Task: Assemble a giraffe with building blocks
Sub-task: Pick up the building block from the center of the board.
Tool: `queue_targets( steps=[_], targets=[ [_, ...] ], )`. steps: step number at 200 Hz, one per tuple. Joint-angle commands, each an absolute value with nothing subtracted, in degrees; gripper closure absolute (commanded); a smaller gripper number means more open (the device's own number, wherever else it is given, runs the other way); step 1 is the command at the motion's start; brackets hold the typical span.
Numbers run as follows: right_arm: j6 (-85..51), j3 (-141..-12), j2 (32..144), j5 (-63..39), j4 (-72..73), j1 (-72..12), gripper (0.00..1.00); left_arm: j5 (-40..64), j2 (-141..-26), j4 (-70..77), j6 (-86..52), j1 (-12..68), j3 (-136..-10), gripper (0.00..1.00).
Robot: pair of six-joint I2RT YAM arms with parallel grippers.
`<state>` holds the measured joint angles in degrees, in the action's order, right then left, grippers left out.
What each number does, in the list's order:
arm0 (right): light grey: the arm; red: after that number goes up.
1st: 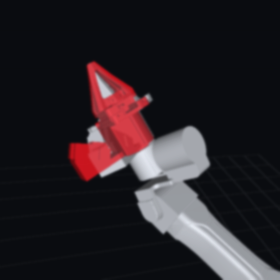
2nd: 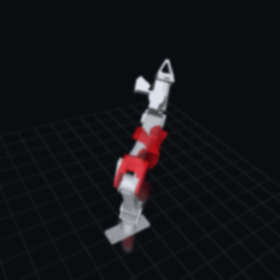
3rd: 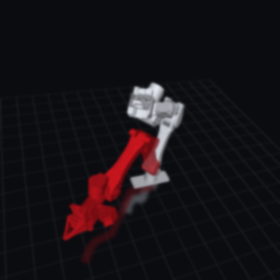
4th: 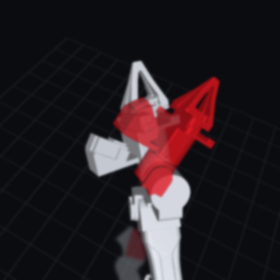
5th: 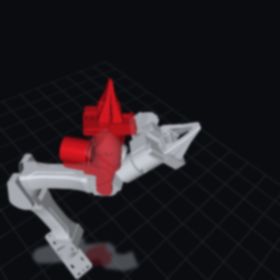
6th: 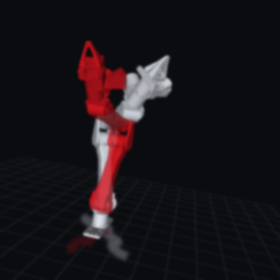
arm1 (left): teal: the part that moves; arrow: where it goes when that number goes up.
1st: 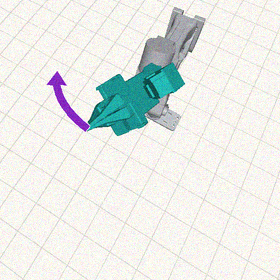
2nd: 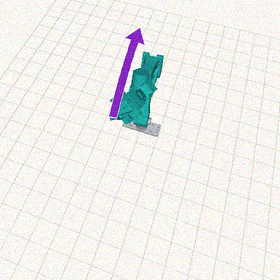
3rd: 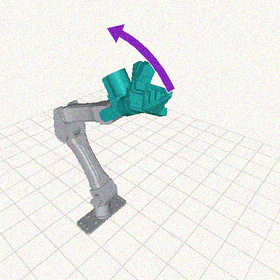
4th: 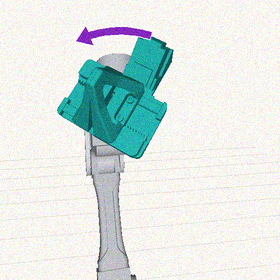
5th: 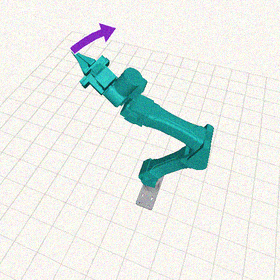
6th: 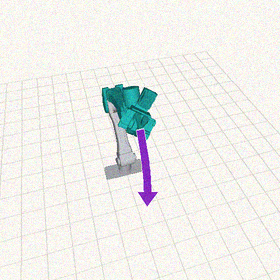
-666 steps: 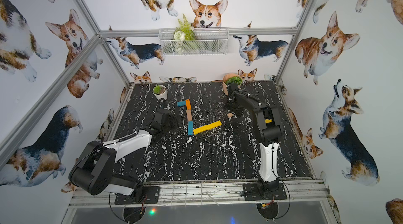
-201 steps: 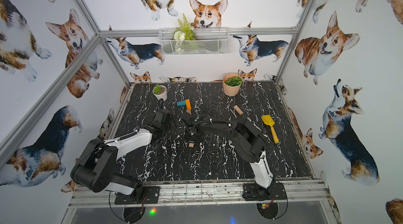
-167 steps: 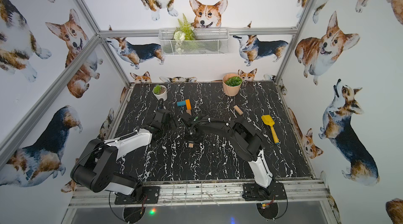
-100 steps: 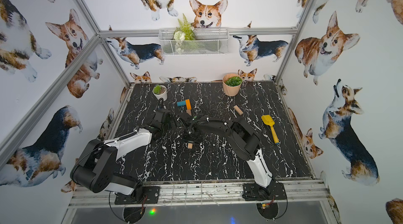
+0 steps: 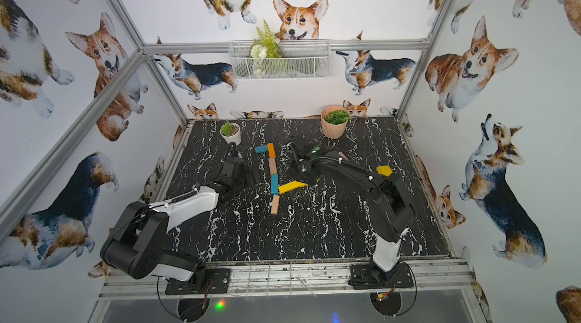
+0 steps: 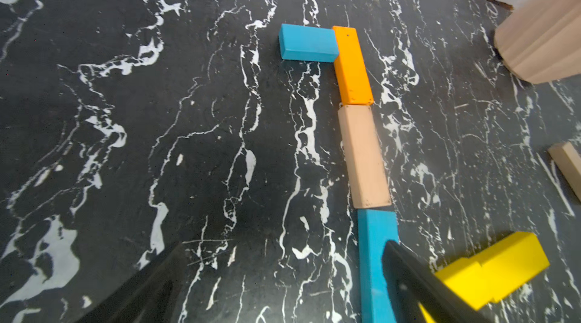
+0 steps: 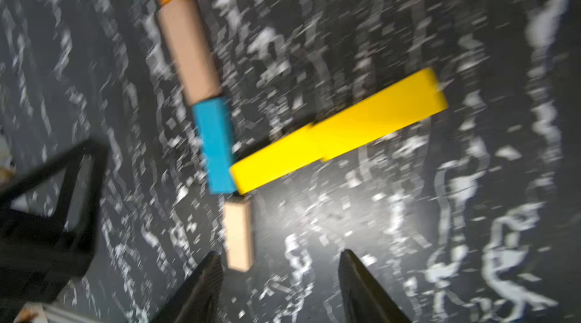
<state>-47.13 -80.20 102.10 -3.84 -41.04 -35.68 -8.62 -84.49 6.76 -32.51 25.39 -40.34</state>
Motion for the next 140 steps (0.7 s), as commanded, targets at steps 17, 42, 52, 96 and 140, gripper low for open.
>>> queue_targets(
  steps=[17, 42, 52, 96, 140],
  targets=[
    [-32.31, -84.14, 114.79, -21.31, -40.09, -15.07, 0.39, 3.89, -85.50, 16.58, -30.18, 26.01, -39.29, 0.00],
    [-29.02, -87.56, 118.85, -20.69, -40.24, -10.77, 0.39, 7.63, -86.48, 17.79, -29.14, 27.15, -39.67, 0.00],
    [-28.18, -88.34, 118.42, -19.74, -40.24, -10.73, 0.38, 7.49, -86.48, 17.80, -28.72, 27.50, -39.73, 0.00],
    [-26.80, -93.15, 118.65, -16.13, -41.21, -9.13, 0.38, 8.01, -87.67, 17.54, -28.56, 27.60, -40.36, 0.00],
    [-20.08, -103.78, 125.58, -10.02, -47.43, -6.95, 0.38, 8.01, -87.38, 17.28, -28.40, 27.60, -40.51, 0.00]
  ],
)
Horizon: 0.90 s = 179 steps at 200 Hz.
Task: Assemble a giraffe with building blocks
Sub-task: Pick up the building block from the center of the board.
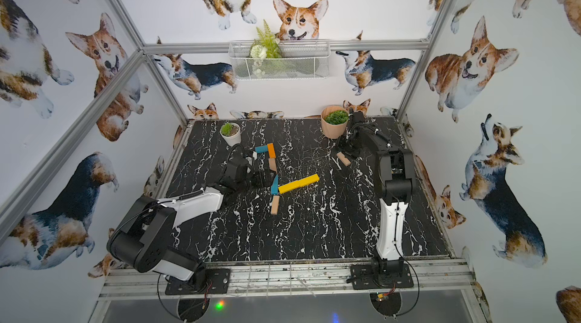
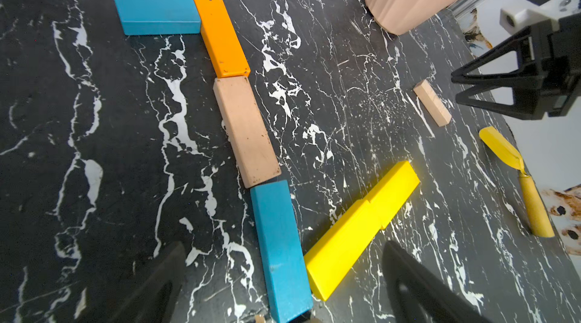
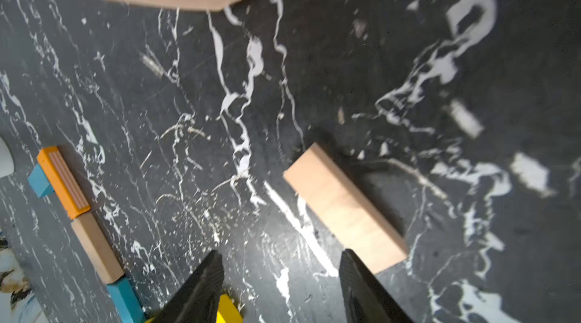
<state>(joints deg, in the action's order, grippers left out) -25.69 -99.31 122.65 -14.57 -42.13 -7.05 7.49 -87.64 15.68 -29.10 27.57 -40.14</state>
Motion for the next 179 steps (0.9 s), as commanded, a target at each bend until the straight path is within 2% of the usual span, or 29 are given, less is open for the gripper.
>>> queue_targets(
  steps=[1, 39, 120, 147, 179],
  targets=[
    [-19.93, -104.06, 125.72, -9.93, -47.49, -6.95, 0.38, 7.96, -87.33, 17.30, -28.39, 27.64, -40.51, 0.00],
    [-13.84, -109.57, 129.42, -6.58, -51.90, -7.35, 0.38, 8.05, -87.49, 17.23, -28.24, 27.64, -40.51, 0.00],
    [-8.56, -106.92, 130.25, -0.58, -51.61, -12.55, 0.39, 8.44, -87.41, 17.17, -28.34, 27.59, -40.56, 0.00],
    [-8.43, -107.12, 130.90, 0.33, -52.47, -13.00, 0.44, 8.28, -86.84, 17.18, -28.21, 27.60, -40.28, 0.00],
    [-8.12, -104.83, 130.11, 2.81, -51.86, -13.86, 0.58, 8.44, -86.57, 17.06, -27.96, 27.60, -40.39, 0.00]
  ],
)
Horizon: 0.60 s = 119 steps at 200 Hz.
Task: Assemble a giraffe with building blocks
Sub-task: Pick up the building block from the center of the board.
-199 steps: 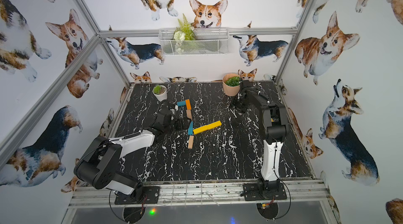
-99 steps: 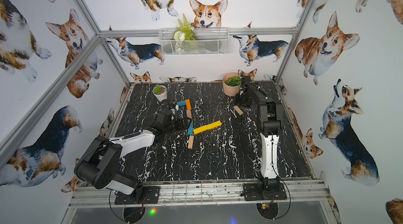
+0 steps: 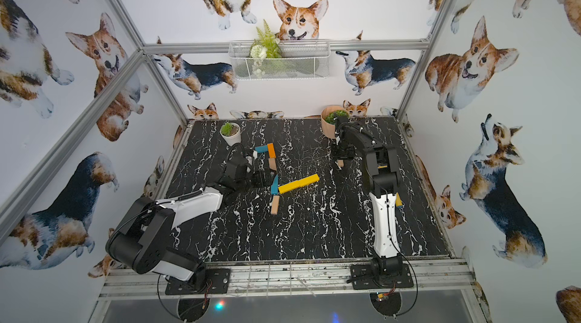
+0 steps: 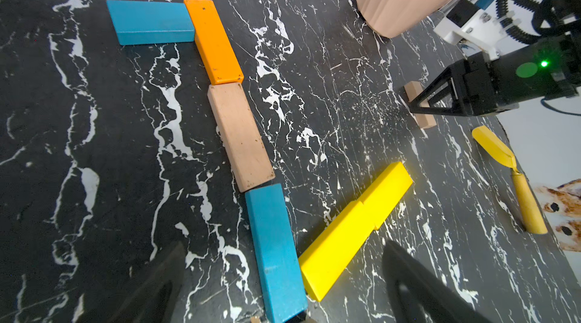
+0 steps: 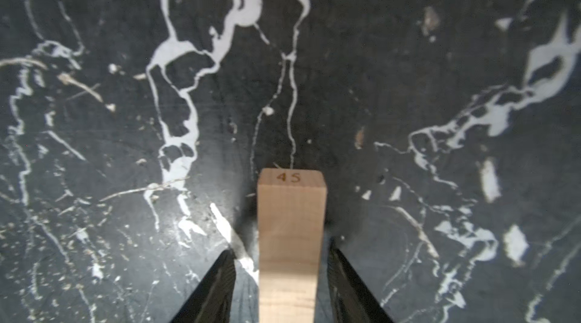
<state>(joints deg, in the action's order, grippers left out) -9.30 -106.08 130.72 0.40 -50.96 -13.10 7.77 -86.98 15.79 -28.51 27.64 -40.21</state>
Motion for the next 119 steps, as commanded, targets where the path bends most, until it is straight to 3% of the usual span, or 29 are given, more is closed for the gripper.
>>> queue_targets(
  steps=[1, 34, 74, 119],
  targets=[
    [-8.10, -104.80, 130.10, 2.86, -51.86, -13.87, 0.59, 8.48, -86.57, 17.06, -27.95, 27.60, -40.41, 0.00],
    [-9.09, -104.00, 128.89, 4.37, -52.24, -14.48, 0.85, 8.63, -86.40, 16.94, -27.86, 27.60, -40.40, 0.00],
    [-9.59, -98.48, 119.90, 7.43, -53.77, -19.87, 0.86, 8.64, -85.94, 17.21, -27.72, 27.60, -40.00, 0.00],
    [-14.29, -81.30, 104.55, 5.19, -51.74, -27.92, 0.86, 8.17, -85.52, 17.21, -27.76, 27.60, -39.95, 0.00]
  ],
)
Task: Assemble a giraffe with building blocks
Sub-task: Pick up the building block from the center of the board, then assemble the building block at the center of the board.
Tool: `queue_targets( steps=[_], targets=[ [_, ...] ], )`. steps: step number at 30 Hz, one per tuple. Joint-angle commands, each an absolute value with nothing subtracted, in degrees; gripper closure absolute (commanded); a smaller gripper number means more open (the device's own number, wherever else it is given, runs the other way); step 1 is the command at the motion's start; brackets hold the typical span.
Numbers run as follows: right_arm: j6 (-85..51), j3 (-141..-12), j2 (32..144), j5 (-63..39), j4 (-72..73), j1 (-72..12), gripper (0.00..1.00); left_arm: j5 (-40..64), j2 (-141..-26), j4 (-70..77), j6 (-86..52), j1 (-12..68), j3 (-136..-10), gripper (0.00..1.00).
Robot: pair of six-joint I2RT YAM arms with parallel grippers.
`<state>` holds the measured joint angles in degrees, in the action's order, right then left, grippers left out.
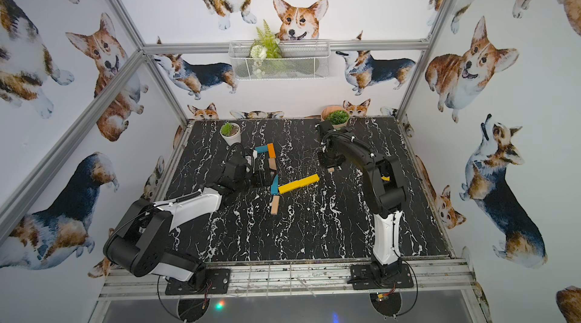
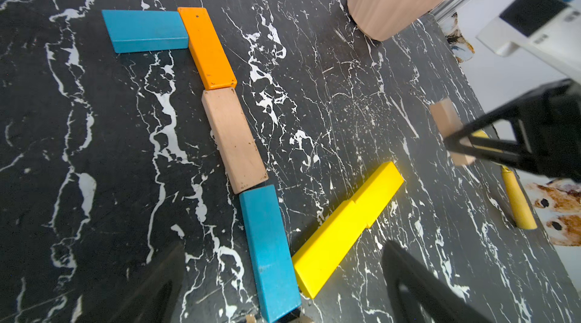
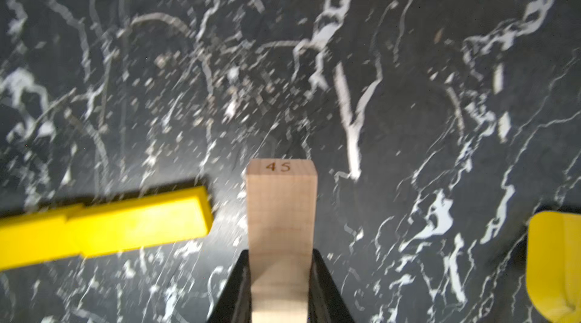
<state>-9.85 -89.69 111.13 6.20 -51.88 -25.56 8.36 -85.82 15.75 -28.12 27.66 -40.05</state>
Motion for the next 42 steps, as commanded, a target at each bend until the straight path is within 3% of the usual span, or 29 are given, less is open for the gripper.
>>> queue_targets(
  steps=[1, 6, 13, 28, 42],
  targets=[
    [-14.29, -81.30, 104.55, 5.19, -51.74, -27.92, 0.86, 8.17, -85.56, 17.17, -27.77, 27.64, -39.97, 0.00],
    [-15.39, -67.01, 97.36, 2.68, -45.87, -35.50, 0.86, 8.76, -86.11, 17.31, -28.25, 27.60, -40.17, 0.00],
    [-14.40, -63.05, 98.52, -0.98, -42.75, -37.80, 0.86, 9.64, -86.53, 17.96, -28.71, 27.62, -40.01, 0.00],
    [-8.98, -69.99, 109.26, 2.87, -42.71, -36.93, 0.86, 9.02, -85.84, 18.20, -28.58, 27.61, -39.48, 0.00],
    [-7.55, -73.23, 111.90, 1.52, -43.41, -34.73, 0.84, 8.97, -86.22, 18.39, -28.39, 27.72, -39.61, 0.00]
  ],
)
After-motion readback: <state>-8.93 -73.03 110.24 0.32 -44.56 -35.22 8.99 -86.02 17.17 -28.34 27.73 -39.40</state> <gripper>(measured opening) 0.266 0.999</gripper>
